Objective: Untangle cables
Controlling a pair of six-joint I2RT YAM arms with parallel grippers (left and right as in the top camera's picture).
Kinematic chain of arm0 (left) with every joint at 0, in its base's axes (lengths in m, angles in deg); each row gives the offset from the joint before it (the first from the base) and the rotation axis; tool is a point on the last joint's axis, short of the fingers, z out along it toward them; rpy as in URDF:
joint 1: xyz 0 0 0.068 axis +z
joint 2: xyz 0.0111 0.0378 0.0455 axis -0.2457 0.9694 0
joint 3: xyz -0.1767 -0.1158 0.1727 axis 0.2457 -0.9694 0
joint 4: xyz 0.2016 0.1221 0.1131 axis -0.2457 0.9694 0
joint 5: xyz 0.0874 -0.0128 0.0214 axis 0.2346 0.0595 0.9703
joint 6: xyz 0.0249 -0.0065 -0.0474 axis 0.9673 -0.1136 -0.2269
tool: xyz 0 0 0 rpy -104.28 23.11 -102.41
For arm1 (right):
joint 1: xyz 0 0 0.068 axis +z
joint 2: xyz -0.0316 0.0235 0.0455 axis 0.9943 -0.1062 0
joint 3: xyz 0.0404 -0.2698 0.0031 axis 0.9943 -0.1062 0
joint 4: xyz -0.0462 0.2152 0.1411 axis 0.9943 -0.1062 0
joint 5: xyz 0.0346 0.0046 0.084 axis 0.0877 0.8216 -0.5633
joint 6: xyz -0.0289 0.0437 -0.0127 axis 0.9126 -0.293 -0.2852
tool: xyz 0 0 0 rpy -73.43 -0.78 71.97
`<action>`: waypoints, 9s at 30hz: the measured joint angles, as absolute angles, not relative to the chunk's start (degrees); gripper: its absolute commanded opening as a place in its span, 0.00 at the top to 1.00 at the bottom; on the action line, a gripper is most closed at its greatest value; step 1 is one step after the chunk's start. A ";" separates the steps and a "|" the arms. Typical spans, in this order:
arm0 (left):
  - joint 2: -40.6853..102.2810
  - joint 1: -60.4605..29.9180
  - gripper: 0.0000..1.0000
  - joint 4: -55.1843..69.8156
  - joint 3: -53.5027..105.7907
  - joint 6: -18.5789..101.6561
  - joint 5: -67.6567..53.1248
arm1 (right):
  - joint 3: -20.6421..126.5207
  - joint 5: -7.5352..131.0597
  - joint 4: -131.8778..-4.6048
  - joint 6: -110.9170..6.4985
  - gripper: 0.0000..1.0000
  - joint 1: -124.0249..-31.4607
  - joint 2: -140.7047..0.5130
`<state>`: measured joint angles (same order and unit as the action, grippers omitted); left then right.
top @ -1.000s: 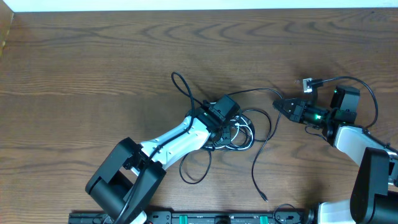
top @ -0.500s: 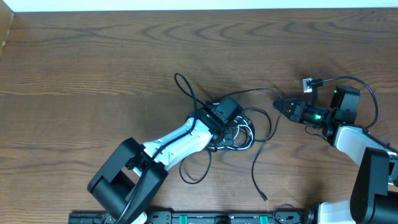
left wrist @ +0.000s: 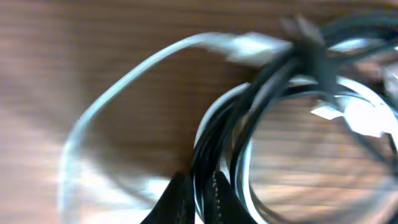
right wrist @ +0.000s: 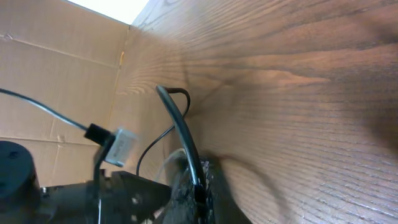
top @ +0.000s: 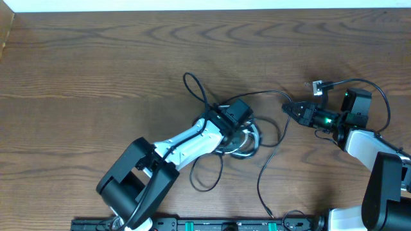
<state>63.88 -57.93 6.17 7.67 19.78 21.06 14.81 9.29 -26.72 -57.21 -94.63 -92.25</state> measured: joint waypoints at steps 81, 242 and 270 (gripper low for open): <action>53.56 -49.14 0.93 8.22 6.80 19.52 19.20 | 14.79 35.06 -40.12 -62.29 0.99 -100.40 -92.25; 48.60 -45.82 0.20 7.37 6.08 32.85 15.25 | 15.95 28.46 -37.67 -22.33 0.99 -65.10 -76.36; 56.01 -44.05 0.20 12.92 6.06 25.00 36.97 | 15.95 19.74 -41.81 -31.53 0.99 -83.61 -76.14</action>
